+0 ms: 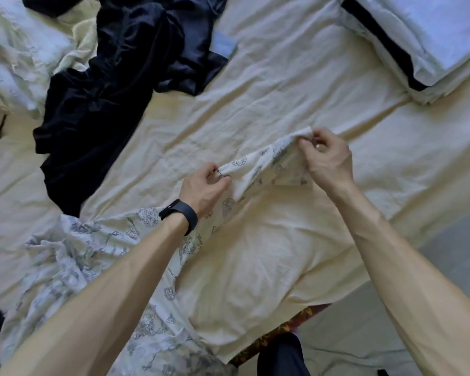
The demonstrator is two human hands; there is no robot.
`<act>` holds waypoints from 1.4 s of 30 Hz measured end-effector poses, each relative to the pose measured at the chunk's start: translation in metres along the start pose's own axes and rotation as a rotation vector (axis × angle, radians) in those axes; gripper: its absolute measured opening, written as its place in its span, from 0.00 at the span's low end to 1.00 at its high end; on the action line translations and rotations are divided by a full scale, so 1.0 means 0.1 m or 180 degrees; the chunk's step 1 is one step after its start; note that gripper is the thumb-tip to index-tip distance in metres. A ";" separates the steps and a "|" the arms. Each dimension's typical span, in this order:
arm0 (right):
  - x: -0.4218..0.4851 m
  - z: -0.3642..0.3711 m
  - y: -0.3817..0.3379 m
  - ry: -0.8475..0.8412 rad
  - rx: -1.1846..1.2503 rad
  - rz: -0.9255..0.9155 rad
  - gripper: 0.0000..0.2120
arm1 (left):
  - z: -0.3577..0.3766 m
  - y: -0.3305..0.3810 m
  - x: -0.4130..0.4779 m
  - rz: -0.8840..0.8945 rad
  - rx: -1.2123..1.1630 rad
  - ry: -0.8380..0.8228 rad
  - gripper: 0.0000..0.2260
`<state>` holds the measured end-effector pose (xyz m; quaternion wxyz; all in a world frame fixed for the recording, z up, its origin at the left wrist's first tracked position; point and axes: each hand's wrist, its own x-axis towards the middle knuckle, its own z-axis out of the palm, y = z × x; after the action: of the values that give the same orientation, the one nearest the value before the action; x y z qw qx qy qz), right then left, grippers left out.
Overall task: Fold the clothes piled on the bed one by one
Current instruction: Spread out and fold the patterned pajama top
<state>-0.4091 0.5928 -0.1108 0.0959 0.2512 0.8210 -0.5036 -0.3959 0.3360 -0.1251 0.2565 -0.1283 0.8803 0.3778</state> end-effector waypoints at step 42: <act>-0.11 -0.07 0.48 -0.0679 0.0854 0.0491 0.06 | 0.42 1.37 0.92 -0.0050 0.1276 -0.1981 0.25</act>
<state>-0.3748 0.6133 -0.1403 0.1864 0.2691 0.7100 -0.6235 -0.5155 0.4570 -0.1184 0.5349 0.0387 0.8157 0.2168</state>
